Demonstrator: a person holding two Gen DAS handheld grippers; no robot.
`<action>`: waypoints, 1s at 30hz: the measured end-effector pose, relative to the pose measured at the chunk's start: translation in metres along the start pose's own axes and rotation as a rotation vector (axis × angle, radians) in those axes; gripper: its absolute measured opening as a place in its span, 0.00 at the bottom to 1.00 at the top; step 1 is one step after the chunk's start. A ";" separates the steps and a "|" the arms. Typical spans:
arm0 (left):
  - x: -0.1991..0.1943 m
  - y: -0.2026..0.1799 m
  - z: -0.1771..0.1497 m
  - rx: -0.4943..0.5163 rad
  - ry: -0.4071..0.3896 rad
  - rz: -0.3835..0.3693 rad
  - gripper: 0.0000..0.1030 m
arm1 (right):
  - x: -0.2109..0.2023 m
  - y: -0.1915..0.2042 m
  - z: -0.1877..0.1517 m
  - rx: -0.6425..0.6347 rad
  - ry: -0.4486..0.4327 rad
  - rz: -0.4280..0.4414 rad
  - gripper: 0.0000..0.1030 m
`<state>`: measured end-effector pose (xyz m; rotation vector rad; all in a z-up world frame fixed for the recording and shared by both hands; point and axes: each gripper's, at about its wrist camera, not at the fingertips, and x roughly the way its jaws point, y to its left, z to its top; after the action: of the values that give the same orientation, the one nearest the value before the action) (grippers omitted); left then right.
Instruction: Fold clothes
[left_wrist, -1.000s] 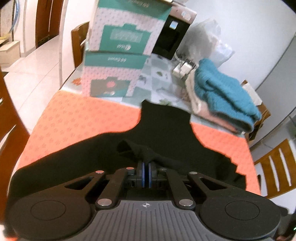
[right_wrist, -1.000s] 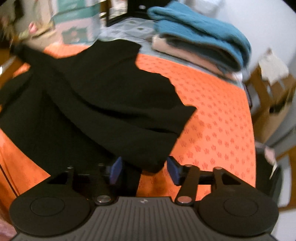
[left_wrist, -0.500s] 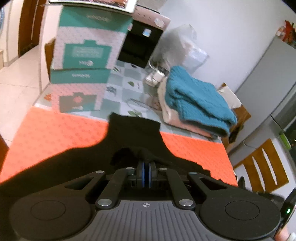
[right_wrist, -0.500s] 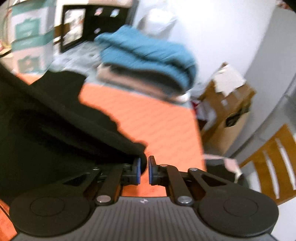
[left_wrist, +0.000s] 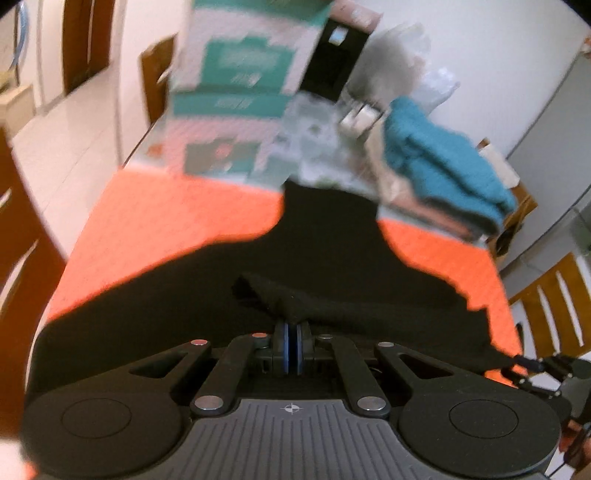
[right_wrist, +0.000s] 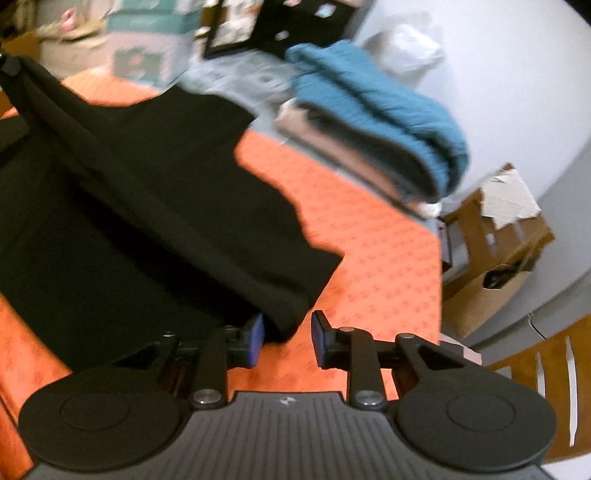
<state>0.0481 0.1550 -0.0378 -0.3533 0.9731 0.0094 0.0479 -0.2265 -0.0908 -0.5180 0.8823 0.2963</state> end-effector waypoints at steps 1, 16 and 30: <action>0.003 0.007 -0.005 -0.018 0.020 0.006 0.06 | 0.001 0.004 -0.001 -0.013 0.011 0.009 0.30; -0.014 0.023 0.026 -0.076 -0.145 0.032 0.06 | 0.020 0.010 0.010 0.001 0.040 0.088 0.34; 0.013 0.065 0.011 -0.190 -0.038 0.091 0.06 | 0.029 0.023 0.013 -0.141 0.022 0.101 0.09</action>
<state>0.0536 0.2178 -0.0620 -0.4813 0.9524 0.1914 0.0637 -0.1990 -0.1134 -0.6089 0.9147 0.4480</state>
